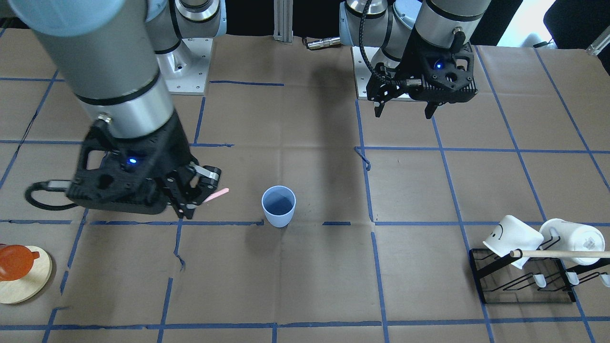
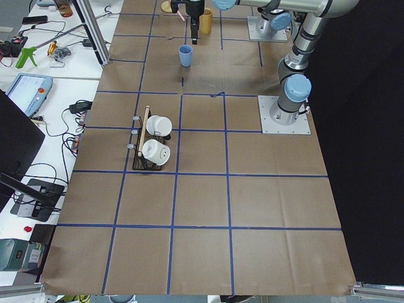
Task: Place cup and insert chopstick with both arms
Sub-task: 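Lower the pink chopstick into the light-blue cup with the right gripper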
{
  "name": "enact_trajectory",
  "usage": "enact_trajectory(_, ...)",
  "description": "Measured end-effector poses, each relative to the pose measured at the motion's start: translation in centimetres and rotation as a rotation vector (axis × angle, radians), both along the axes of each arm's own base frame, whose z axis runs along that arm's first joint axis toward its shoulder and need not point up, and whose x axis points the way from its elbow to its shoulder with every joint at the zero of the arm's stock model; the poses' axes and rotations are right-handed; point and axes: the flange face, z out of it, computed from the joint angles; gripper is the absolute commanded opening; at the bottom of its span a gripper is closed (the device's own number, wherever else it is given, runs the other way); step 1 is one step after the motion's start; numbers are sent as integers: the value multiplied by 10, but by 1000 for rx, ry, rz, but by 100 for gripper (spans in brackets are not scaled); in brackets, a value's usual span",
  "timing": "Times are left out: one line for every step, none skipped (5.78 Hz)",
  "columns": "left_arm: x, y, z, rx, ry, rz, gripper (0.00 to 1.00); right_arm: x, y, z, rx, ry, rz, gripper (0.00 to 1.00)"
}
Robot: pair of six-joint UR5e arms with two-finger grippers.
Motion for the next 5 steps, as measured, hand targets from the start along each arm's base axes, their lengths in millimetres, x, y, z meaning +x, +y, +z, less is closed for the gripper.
enact_trajectory(1,1,2,-5,-3,1,99,38,-4,-15,4,-11,-20,10)
enact_trajectory(2,1,3,-8,-5,3,99,64,-5,-34,17,-16,-32,10)
enact_trajectory(2,1,4,-11,-6,4,99,79,-4,-53,35,-11,-41,10)
enact_trajectory(2,1,5,-14,-6,5,99,83,-2,-73,51,8,-45,10)
enact_trajectory(3,0,7,-16,-6,7,99,85,3,-94,70,31,-44,10)
